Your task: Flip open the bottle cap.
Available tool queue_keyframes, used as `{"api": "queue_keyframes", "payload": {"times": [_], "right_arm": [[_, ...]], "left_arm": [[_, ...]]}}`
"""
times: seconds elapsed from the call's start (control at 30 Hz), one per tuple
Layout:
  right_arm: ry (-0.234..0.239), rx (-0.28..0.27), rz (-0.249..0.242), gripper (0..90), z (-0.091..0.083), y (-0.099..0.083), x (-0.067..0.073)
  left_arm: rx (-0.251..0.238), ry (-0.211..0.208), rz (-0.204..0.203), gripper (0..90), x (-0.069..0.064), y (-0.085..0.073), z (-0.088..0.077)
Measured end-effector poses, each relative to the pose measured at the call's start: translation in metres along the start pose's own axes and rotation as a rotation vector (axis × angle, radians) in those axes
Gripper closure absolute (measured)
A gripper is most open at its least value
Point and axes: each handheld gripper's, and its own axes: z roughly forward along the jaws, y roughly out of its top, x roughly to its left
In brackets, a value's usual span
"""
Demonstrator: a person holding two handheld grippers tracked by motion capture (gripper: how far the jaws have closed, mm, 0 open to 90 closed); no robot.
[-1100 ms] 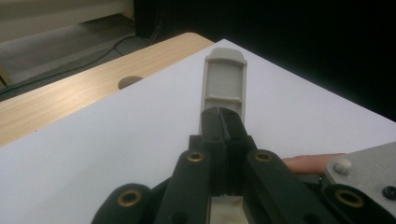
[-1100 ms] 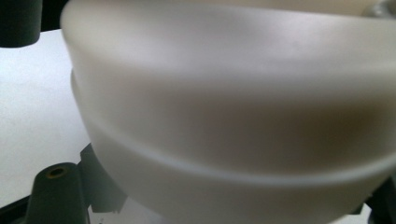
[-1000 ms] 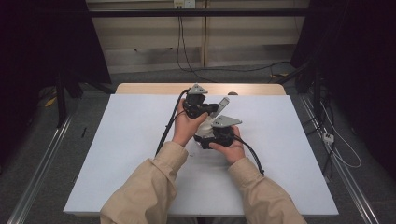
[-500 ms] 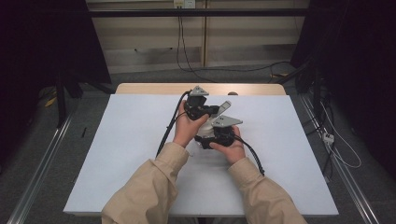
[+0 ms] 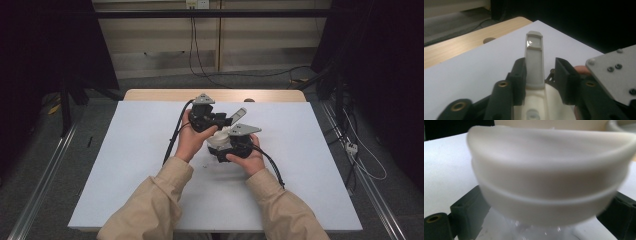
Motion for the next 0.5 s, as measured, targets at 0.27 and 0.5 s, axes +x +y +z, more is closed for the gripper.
{"api": "queue_keyframes", "payload": {"times": [0.27, 0.5], "right_arm": [[-0.003, 0.014, 0.014, 7.0, -0.023, -0.007, 0.001], [-0.007, 0.014, 0.013, 7.4, -0.043, -0.013, 0.004]], "left_arm": [[0.020, 0.015, 0.001, 36.9, 0.004, -0.018, -0.032], [0.026, 0.053, 0.015, 23.2, 0.004, -0.039, -0.053]]}}
